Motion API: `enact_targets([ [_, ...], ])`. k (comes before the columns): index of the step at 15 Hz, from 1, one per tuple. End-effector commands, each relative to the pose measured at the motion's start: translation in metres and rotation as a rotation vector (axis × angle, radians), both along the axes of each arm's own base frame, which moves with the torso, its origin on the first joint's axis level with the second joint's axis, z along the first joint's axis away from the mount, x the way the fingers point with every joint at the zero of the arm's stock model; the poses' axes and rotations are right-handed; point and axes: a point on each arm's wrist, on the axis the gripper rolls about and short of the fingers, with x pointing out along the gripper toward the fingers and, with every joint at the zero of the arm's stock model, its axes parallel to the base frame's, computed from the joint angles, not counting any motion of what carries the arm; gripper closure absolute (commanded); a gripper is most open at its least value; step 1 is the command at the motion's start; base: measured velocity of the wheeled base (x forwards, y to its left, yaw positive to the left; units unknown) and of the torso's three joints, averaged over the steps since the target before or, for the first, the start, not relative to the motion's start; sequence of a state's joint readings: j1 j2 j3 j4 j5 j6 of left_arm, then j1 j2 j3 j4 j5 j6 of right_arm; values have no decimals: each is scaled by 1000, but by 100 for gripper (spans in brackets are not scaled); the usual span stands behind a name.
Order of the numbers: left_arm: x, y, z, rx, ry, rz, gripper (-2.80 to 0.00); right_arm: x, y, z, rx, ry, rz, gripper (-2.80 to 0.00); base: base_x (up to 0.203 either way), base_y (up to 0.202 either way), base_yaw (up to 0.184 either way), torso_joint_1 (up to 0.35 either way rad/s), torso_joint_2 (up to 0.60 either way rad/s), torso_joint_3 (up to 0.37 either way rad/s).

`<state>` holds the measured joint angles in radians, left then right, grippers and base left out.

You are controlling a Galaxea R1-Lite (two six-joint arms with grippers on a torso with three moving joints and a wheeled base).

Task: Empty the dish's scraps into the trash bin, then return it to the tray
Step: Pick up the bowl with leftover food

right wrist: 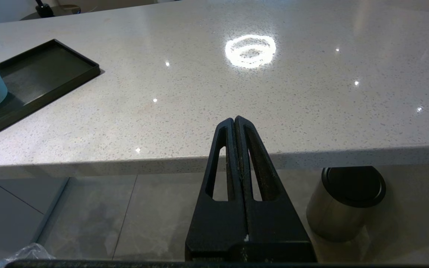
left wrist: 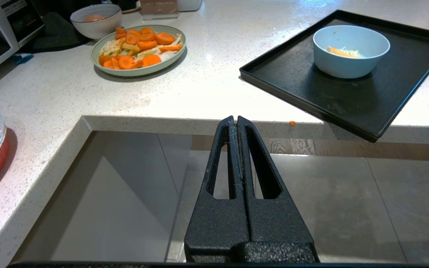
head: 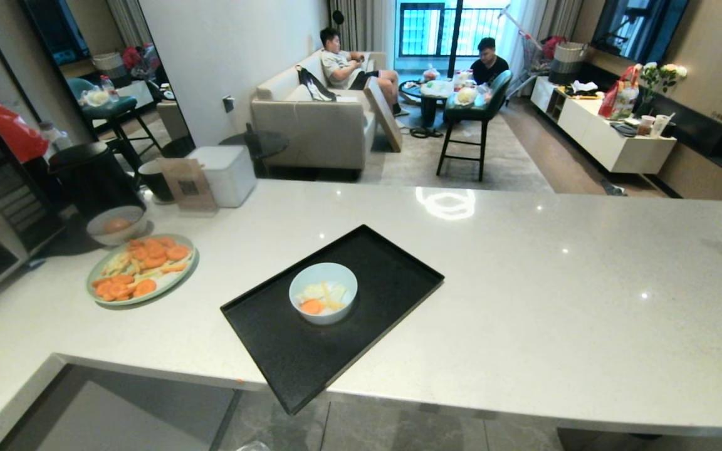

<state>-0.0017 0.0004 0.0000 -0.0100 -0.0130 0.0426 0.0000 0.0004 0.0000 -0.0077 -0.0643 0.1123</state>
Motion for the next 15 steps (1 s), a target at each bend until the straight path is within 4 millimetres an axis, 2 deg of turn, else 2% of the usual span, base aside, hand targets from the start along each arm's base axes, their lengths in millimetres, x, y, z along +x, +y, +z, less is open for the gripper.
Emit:
enact_targets([
  [1, 0, 0, 0, 0, -1, 2, 0, 0, 0, 0, 1, 1, 0, 0, 0, 0, 0, 0, 0, 0],
  [15, 0, 0, 0, 0, 0, 2, 0, 0, 0, 0, 0, 1, 0, 0, 0, 0, 0, 0, 0, 0],
])
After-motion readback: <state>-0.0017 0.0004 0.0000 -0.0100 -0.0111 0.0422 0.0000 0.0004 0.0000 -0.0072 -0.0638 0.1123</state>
